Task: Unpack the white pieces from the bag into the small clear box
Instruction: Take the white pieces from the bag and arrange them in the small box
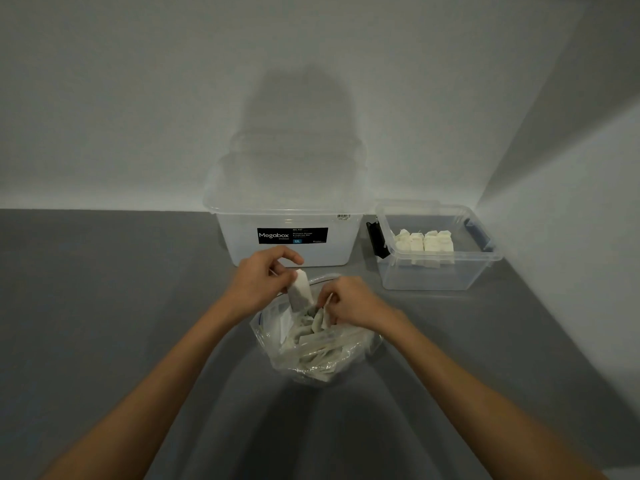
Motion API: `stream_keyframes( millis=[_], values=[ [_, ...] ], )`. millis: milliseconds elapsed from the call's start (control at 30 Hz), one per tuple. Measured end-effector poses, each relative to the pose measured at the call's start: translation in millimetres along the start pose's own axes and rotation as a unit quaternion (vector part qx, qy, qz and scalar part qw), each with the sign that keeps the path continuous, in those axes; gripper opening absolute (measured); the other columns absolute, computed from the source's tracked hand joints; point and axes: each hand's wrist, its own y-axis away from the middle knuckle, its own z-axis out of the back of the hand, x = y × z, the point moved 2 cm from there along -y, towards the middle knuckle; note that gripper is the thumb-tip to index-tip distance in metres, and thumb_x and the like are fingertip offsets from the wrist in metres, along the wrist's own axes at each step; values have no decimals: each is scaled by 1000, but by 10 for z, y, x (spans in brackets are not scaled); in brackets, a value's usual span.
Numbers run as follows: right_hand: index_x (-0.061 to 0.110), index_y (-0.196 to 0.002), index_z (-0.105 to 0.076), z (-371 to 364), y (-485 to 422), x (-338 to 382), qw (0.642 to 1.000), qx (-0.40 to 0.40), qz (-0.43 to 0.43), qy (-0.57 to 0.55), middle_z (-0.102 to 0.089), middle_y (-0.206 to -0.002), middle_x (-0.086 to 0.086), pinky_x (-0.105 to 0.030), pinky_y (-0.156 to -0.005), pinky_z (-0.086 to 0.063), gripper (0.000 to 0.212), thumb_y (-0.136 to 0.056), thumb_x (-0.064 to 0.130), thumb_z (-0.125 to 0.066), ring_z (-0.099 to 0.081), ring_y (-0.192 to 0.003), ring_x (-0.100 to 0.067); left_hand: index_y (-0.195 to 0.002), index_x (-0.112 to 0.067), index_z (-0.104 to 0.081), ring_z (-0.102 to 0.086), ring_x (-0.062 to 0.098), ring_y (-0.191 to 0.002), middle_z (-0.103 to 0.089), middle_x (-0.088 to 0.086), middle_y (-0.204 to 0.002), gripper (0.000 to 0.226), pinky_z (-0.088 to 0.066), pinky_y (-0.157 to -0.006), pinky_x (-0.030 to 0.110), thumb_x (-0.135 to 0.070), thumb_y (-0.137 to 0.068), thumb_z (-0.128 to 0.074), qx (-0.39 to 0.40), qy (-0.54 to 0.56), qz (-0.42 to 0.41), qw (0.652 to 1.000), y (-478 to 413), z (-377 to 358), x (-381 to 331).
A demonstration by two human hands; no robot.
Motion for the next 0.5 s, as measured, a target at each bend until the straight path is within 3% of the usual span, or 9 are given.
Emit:
stream_keyframes(
  millis=[100, 167, 267, 333, 400, 500],
  values=[
    [12, -105, -70, -210, -68, 26, 994, 60, 24, 89, -68, -106, -7, -28, -79, -52, 31, -85, -4, -53, -62, -89, -17, -91, -18, -73, -60, 10, -62, -69, 12, -79, 18, -51, -62, 18, -6, -88, -59, 13, -18, 7, 1000, 25, -14, 41],
    [11, -110, -68, -267, -77, 78, 987, 76, 35, 140, -67, -107, -9, -38, -86, -53, 29, -88, -1, -54, -64, -94, -24, -88, -17, -74, -60, 9, -64, -70, 9, -81, 19, -52, -62, 18, -6, -88, -59, 20, -23, 12, 999, 35, -23, 68],
    [8, -105, -69, -279, -88, 138, 983, 67, 46, 163, -68, -101, -11, -39, -84, -53, 22, -89, 1, -55, -65, -89, -26, -90, -14, -74, -64, 15, -74, -72, 7, -87, 18, -55, -69, 26, -6, -89, -58, 24, -14, 33, 999, 39, -17, 111],
    [10, -97, -70, -258, -115, 142, 984, 57, 54, 162, -68, -97, -9, -40, -80, -54, 18, -85, 2, -59, -65, -85, -25, -92, -13, -74, -67, 15, -78, -73, 6, -91, 23, -56, -71, 22, -3, -90, -53, 25, -6, 43, 999, 39, -1, 131],
    [11, -93, -73, -206, -138, 113, 988, 53, 59, 131, -70, -91, -6, -37, -76, -56, 17, -83, 4, -62, -66, -80, -21, -95, -12, -74, -68, 14, -80, -73, 4, -93, 27, -56, -71, 17, -1, -91, -50, 28, -8, 45, 999, 37, 28, 149],
    [12, -90, -77, -16, -121, 92, 996, 19, 68, 51, -68, -76, 9, -14, -64, -49, 12, -82, 9, -68, -61, -65, -2, -96, -14, -75, -70, 12, -82, -74, 2, -92, 23, -57, -78, 22, -3, -89, -56, 26, -15, 44, 999, 14, 82, 187]
  ],
)
